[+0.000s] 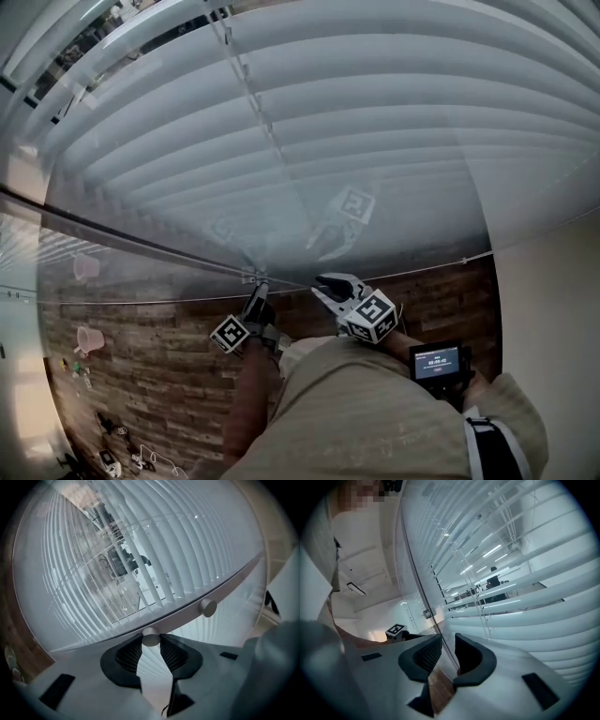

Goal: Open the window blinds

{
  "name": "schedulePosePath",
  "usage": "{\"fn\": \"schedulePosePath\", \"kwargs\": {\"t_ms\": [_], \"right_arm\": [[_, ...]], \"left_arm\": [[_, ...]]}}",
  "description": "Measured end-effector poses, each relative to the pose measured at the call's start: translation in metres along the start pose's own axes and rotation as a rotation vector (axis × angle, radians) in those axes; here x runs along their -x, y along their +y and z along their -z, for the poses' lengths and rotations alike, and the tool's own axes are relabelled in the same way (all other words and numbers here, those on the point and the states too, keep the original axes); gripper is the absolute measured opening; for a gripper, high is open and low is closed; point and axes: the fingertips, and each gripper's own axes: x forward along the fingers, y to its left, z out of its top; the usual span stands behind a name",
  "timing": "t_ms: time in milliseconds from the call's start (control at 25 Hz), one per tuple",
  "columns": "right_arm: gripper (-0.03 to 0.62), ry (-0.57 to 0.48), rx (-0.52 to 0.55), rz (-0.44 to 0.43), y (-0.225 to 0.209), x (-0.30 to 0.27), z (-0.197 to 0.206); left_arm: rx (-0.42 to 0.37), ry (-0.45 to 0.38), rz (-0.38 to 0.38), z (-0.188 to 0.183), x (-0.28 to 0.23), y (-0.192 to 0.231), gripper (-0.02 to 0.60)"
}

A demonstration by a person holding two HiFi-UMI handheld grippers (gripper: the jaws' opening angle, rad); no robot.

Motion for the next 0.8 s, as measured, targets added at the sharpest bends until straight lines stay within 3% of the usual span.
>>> {"fn": "schedulePosePath", "kwargs": {"t_ms": [280, 480, 680, 800], "right_arm": [[0.095, -0.001, 0.002, 0.001, 0.001, 0.001, -0.006], [0.095, -0.007, 0.001, 0.008, 0.000, 0.000, -0.009], [0.095, -0.010, -0.001, 0.011, -0.002, 0.002, -0.006], [0.095, -0.012, 0.004, 0.013, -0.002, 0.002, -0.006]], "left_arm": [[0.245, -0.042, 0.131, 0.000, -0.003, -0.016, 0.135], [0.321, -0.045, 0.158, -0.002, -0.003, -0.010, 0.135], [0.467, -0.067, 0.206, 0.001, -0.004, -0.003, 0.135], [0.478, -0.071, 0.206, -0.001, -0.005, -0.002, 0.135]]}}
